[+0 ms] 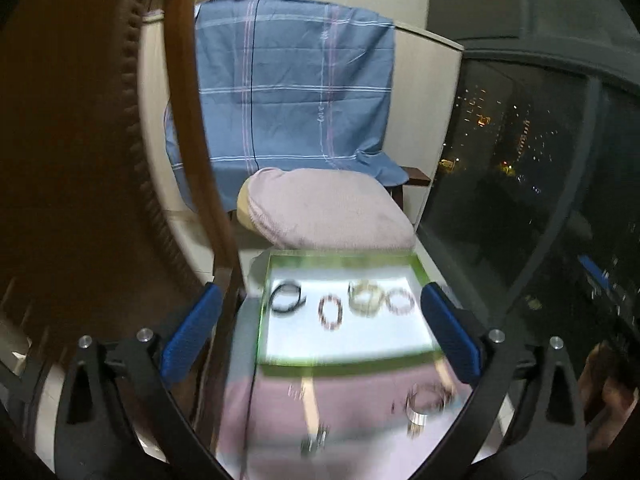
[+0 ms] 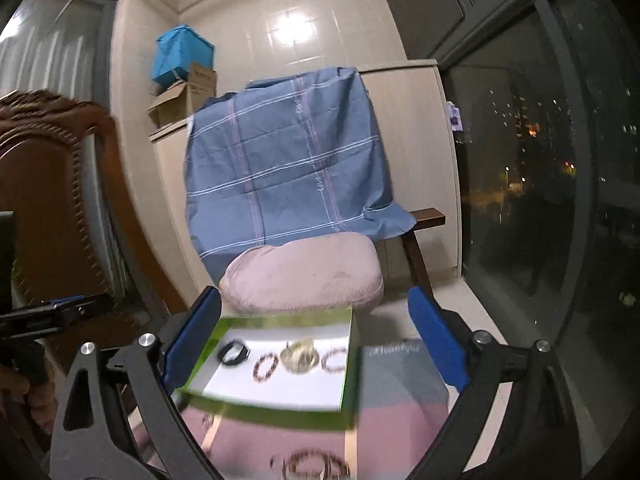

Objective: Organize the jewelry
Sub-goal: 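Withdraw both tools from the green box back above the bed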

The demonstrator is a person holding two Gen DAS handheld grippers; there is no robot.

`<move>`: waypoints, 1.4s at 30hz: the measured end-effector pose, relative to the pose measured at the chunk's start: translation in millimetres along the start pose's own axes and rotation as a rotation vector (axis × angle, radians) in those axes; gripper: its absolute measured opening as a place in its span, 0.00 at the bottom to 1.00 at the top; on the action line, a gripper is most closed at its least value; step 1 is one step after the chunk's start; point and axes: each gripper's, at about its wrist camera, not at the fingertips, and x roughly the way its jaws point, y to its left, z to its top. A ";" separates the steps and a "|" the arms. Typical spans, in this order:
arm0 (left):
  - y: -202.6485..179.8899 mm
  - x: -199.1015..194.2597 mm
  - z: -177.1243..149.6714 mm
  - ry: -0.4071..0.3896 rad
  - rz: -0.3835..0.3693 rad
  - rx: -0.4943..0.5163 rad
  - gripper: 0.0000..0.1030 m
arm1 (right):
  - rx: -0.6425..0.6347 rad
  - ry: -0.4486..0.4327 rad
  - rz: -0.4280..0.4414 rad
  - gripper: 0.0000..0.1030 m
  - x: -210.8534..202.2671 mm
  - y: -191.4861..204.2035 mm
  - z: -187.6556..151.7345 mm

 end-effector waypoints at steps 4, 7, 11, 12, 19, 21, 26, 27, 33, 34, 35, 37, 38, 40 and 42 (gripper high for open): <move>5.2 -40.7 -68.5 -0.022 0.079 0.020 0.96 | -0.078 0.032 -0.025 0.89 -38.1 15.2 -28.0; 3.8 -50.8 -103.0 0.018 0.076 -0.015 0.96 | -0.099 0.048 -0.047 0.89 -64.9 18.5 -52.6; -8.4 -51.5 -117.5 0.017 0.090 0.028 0.96 | -0.091 0.091 -0.056 0.89 -89.7 19.9 -80.1; -8.0 -49.2 -118.1 0.024 0.084 0.028 0.96 | -0.093 0.099 -0.059 0.89 -92.2 20.2 -85.3; -7.5 -36.2 -128.4 0.080 0.056 -0.007 0.96 | -0.105 0.103 -0.071 0.89 -87.4 18.8 -88.6; -9.3 -35.3 -129.1 0.084 0.053 0.001 0.96 | -0.105 0.106 -0.069 0.89 -86.7 19.5 -89.3; -13.1 -37.9 -130.6 0.085 0.051 0.022 0.96 | -0.121 0.104 -0.059 0.89 -87.7 24.7 -90.5; -12.5 -38.2 -130.5 0.083 0.054 0.023 0.96 | -0.120 0.105 -0.058 0.89 -87.9 24.3 -90.8; -13.0 -38.3 -131.2 0.094 0.047 0.020 0.96 | -0.119 0.107 -0.055 0.89 -86.2 25.1 -90.0; -14.1 -38.3 -131.5 0.096 0.044 0.026 0.96 | -0.119 0.108 -0.054 0.89 -86.1 25.0 -90.1; -15.0 -38.2 -131.7 0.097 0.043 0.030 0.96 | -0.121 0.109 -0.054 0.89 -85.6 25.2 -89.6; -16.1 -37.4 -132.4 0.101 0.039 0.034 0.96 | -0.121 0.110 -0.054 0.89 -85.3 25.0 -89.1; -16.3 -37.1 -132.6 0.102 0.038 0.035 0.96 | -0.120 0.112 -0.053 0.89 -84.8 24.9 -88.7; -16.4 -36.1 -133.1 0.107 0.037 0.036 0.96 | -0.118 0.115 -0.052 0.89 -84.4 24.5 -88.9; -16.7 -34.4 -133.8 0.113 0.036 0.036 0.96 | -0.119 0.116 -0.052 0.89 -84.2 24.5 -88.9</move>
